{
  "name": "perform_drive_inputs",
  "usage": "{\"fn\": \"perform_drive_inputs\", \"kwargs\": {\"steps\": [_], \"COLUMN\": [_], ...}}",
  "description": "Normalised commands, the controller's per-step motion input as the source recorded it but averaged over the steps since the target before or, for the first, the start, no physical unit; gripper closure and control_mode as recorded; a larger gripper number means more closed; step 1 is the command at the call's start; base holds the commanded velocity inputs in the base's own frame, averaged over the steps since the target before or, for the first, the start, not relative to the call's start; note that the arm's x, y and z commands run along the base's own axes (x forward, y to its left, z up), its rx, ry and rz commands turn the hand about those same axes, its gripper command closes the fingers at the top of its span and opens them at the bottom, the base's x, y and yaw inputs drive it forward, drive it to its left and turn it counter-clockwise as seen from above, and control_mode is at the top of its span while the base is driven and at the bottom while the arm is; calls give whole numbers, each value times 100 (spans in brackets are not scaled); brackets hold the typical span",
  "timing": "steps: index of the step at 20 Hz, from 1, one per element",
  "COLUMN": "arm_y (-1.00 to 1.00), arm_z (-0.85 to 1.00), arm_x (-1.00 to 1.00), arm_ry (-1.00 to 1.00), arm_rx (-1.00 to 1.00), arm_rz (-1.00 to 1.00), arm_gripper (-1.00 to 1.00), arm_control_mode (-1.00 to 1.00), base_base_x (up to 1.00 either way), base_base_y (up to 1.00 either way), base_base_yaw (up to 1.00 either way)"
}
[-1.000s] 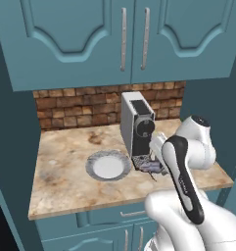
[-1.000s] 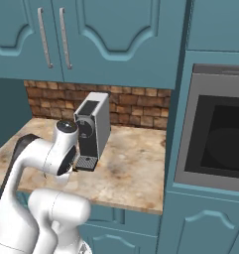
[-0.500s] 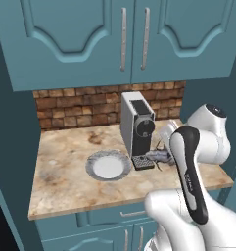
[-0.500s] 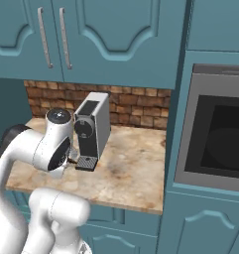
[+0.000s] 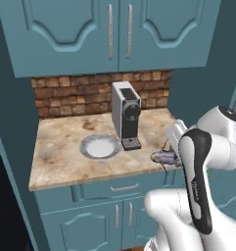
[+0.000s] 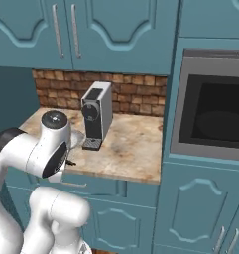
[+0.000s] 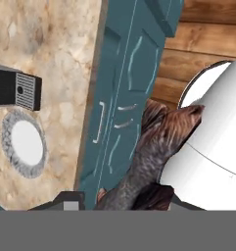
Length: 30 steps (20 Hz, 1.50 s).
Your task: Place the fish on the counter behind the older fish on the same shelf of the fridge to maintain FIFO order. Close the fridge door when finished.
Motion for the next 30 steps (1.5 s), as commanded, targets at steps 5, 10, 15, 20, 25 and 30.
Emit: {"fn": "perform_drive_inputs", "kwargs": {"steps": [5,10,15,20,25,30], "arm_y": [0,0,0,0,0,0], "arm_z": [0,0,0,0,0,0], "arm_x": [0,0,0,0,0,0], "arm_ry": [0,0,0,0,0,0], "arm_rx": [0,0,0,0,0,0], "arm_rz": [0,0,0,0,0,0], "arm_gripper": [100,100,100,100,100,100], "arm_control_mode": [100,100,100,100,100,100], "base_base_x": [-91,-90,-100,-78,-38,-31], "base_base_y": [23,38,8,-34,-10,0], "base_base_yaw": [3,25,36,50,67,74]}}
